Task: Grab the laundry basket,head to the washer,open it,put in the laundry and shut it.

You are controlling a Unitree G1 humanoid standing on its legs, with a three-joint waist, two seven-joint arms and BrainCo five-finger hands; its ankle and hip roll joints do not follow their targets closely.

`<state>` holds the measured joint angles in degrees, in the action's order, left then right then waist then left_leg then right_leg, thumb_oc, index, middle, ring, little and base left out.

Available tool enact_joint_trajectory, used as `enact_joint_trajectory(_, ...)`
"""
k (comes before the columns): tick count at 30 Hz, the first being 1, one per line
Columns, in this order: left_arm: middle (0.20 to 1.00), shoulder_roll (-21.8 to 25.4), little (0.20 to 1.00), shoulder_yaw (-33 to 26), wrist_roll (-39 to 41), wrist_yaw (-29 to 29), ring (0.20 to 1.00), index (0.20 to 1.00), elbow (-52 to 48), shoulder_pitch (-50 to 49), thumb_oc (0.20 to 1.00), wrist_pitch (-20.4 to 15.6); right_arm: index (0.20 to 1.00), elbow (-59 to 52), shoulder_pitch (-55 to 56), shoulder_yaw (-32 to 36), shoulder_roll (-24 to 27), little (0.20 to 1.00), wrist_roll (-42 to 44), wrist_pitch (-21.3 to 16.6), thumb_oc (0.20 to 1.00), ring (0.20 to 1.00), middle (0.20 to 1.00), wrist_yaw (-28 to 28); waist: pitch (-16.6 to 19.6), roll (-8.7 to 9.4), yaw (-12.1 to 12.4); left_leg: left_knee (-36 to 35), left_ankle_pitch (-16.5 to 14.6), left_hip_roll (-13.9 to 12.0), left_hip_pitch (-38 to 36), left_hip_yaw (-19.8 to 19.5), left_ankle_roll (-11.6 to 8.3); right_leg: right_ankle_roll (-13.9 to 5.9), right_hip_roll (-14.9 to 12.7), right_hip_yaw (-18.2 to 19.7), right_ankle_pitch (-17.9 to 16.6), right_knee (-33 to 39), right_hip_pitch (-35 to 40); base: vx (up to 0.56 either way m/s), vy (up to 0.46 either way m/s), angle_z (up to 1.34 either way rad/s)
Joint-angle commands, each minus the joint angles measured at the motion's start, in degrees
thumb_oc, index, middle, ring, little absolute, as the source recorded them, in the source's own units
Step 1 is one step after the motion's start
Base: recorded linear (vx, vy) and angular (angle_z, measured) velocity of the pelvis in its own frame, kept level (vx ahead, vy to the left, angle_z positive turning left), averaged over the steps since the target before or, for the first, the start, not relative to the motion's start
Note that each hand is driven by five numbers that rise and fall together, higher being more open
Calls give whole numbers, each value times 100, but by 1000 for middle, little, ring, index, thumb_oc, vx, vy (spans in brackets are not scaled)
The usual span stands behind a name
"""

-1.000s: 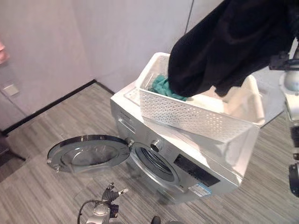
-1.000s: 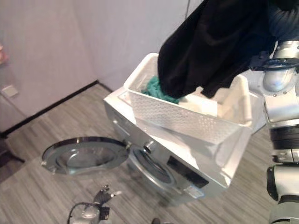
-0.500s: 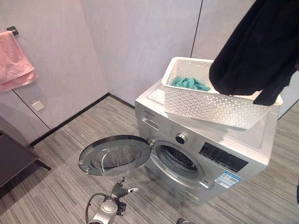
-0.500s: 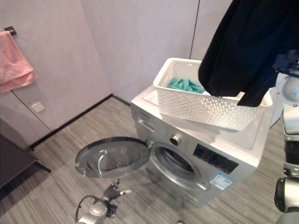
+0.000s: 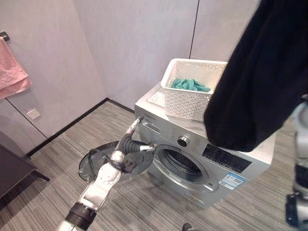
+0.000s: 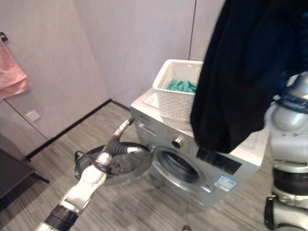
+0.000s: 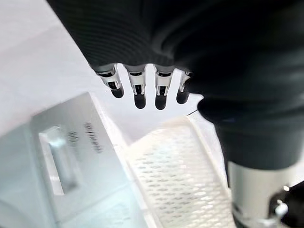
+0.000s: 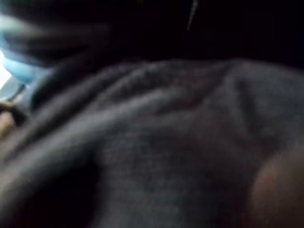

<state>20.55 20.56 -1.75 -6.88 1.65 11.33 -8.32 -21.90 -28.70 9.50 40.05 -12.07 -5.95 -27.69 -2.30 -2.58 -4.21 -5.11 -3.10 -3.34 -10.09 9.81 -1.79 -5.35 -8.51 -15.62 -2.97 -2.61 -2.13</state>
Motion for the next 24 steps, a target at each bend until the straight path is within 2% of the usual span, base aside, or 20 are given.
enact_joint_trajectory(1, 1000, -75, 1000, 83, 356, -1, 1000, 1000, 122, 692, 1000, -16, 200, -294, -102, 19, -208, 200, 163, -163, 200, 200, 200, 461, 312, 482, -120, 182, -672, 3, -281, 52, 110, -493, -559, 223, -46, -53, -41, -50, 1, -7)
enact_joint_trajectory(5, 1000, -347, 1000, 256, 520, -69, 1000, 1000, 523, 1124, 1000, 45, 200, -435, -52, -121, -391, 200, 299, -194, 200, 200, 200, 591, 340, 473, -188, 149, -653, -3, -312, 80, 104, -491, -557, 255, -49, -38, -32, -31, -1, -5)
enact_joint_trajectory(6, 1000, -709, 1000, 433, 889, -192, 1000, 1000, 1049, 1631, 1000, 181, 200, -509, -11, -327, -536, 200, 551, -210, 200, 200, 200, 728, 391, 469, -298, 135, -628, -5, -338, 107, 94, -482, -542, 310, -56, -21, -28, -37, -8, -6)
enact_joint_trajectory(7, 1000, -720, 1000, 435, 901, -197, 1000, 1000, 1080, 1659, 1000, 172, 200, -508, -17, -324, -526, 200, 559, -211, 200, 200, 200, 730, 387, 463, -296, 132, -626, -6, -337, 106, 93, -481, -541, 309, -57, -20, -29, -52, -12, -6)
enact_joint_trajectory(9, 1000, -1001, 1000, 540, 1646, -259, 1000, 1000, 1396, 2045, 1000, 287, 200, -486, -72, -545, -624, 200, 867, -206, 200, 200, 200, 811, 422, 428, -378, 109, -605, -11, -367, 135, 90, -475, -531, 346, -63, -19, -33, -23, -7, -6)
enact_joint_trajectory(11, 1000, -1079, 1000, 573, 1995, -274, 1000, 1000, 1494, 2176, 1000, 302, 200, -476, -113, -657, -656, 200, 969, -201, 200, 200, 200, 850, 418, 400, -407, 88, -593, -14, -382, 147, 91, -475, -525, 368, -69, -16, -35, -8, -3, -11)
enact_joint_trajectory(12, 1000, -1259, 1000, 628, 3090, -232, 1000, 1000, 1568, 2270, 1000, 372, 200, -481, -83, -865, -793, 200, 1236, -172, 200, 200, 200, 915, 427, 363, -462, 76, -576, -14, -406, 173, 93, -468, -513, 417, -72, -17, -32, 0, -4, -15)
enact_joint_trajectory(17, 1000, -1024, 1000, 1071, 3927, -53, 1000, 1000, 1463, 3018, 1000, 541, 200, -551, 144, -1226, -890, 200, 1814, -155, 200, 200, 200, 1206, 410, 269, -542, 55, -517, -36, -442, 151, 70, -464, -495, 452, -55, -45, -1, 10, -5, -7)
enact_joint_trajectory(24, 1000, -1224, 1000, 1423, 4289, 26, 1000, 1000, 1724, 3530, 1000, 602, 200, -546, 330, -1667, -935, 200, 2228, -150, 200, 200, 200, 1522, 371, 237, -572, 41, -478, -59, -461, 139, 35, -471, -502, 409, -45, -23, 52, 0, -2, 0)
